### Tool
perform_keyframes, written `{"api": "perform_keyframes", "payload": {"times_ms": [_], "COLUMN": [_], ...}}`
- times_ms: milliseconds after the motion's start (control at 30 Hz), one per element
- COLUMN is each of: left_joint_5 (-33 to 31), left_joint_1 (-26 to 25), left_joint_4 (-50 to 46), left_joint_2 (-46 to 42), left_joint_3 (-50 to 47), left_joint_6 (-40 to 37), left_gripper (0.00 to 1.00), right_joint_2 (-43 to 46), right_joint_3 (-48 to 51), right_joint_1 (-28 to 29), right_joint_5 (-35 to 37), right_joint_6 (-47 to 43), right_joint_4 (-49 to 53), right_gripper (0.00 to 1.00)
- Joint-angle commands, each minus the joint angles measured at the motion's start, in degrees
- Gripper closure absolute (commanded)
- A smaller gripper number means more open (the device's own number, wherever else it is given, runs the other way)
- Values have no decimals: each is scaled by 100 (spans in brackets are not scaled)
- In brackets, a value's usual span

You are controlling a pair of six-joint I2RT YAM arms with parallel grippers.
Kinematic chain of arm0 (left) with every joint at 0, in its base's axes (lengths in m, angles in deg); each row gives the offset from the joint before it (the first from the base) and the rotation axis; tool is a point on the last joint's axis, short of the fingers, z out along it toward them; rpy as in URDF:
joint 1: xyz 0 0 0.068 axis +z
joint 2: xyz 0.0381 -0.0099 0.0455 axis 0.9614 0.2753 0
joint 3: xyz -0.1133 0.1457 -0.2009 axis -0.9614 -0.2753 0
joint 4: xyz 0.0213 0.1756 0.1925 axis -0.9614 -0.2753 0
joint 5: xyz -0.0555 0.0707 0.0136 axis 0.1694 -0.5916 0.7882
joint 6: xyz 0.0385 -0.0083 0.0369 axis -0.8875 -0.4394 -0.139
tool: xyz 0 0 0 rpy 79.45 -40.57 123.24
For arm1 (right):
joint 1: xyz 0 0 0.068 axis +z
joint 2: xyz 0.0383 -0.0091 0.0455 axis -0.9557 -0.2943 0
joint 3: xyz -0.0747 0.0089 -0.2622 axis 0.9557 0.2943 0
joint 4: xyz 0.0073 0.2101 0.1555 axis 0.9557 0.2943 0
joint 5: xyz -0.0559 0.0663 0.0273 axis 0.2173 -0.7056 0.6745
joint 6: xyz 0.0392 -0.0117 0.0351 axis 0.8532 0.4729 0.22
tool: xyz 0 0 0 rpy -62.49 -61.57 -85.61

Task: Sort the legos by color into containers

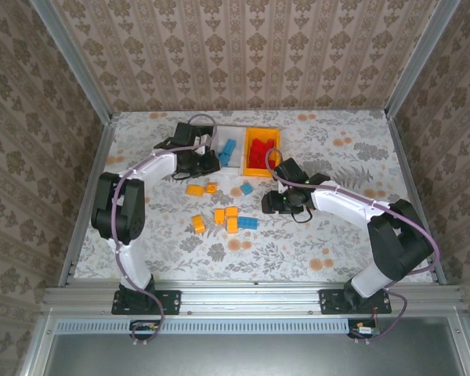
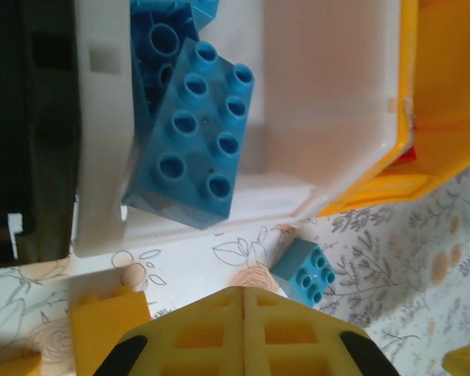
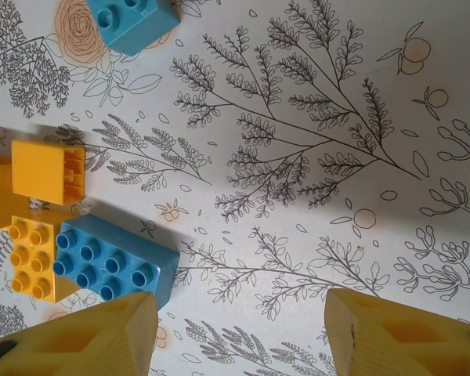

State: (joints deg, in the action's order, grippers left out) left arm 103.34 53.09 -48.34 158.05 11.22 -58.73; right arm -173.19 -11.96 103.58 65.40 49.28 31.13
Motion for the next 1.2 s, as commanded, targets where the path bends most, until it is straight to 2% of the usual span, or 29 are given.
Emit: {"api": "perform_keyframes", "payload": {"times_ms": [0, 667, 800, 967, 1033, 1133, 1167], "left_joint_5": [-322, -728, -662, -580, -490, -451, -451], "left_joint_1": [-46, -111, -159, -198, -193, -149, -114], "left_joint_4": [-635, -1367, -1349, -1075, -853, -593, -531], "left_joint_2": [251, 1498, 1511, 1213, 967, 497, 343], "left_joint_3": [398, 2013, 2093, 1645, 1290, 751, 579], "left_joint_6": [-430, -858, -807, -711, -618, -483, -456], "left_gripper": [92, 92, 92, 90, 86, 67, 63], "right_joint_2": [114, 49, -152, -535, -763, -1097, -1205], "right_joint_3": [87, 261, 165, -295, -554, -983, -1128], "right_joint_1": [-11, 15, 106, 342, 407, 522, 553], "right_joint_5": [140, 25, -1, 257, 319, 513, 582], "right_joint_6": [-35, 141, 73, -219, -347, -582, -655], "right_joint_4": [-33, -217, -169, -71, -70, 9, 46], "right_gripper": [40, 39, 34, 27, 27, 27, 27]}}
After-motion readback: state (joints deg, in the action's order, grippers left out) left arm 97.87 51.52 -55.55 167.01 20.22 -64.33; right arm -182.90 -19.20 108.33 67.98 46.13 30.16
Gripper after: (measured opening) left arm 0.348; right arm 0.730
